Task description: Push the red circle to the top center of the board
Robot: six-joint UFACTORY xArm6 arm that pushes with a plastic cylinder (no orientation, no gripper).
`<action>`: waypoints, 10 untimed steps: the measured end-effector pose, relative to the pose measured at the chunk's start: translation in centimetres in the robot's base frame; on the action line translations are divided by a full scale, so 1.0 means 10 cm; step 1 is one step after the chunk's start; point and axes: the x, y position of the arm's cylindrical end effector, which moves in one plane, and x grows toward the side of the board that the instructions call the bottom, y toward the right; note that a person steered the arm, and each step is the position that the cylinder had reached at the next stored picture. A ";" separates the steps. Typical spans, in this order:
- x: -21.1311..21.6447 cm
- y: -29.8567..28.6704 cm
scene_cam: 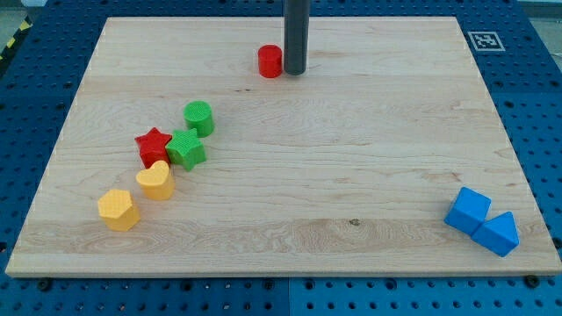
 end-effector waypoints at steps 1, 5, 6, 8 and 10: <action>0.20 0.03; 0.28 -0.22; 0.19 -0.25; 0.05 -0.42; 0.04 -0.64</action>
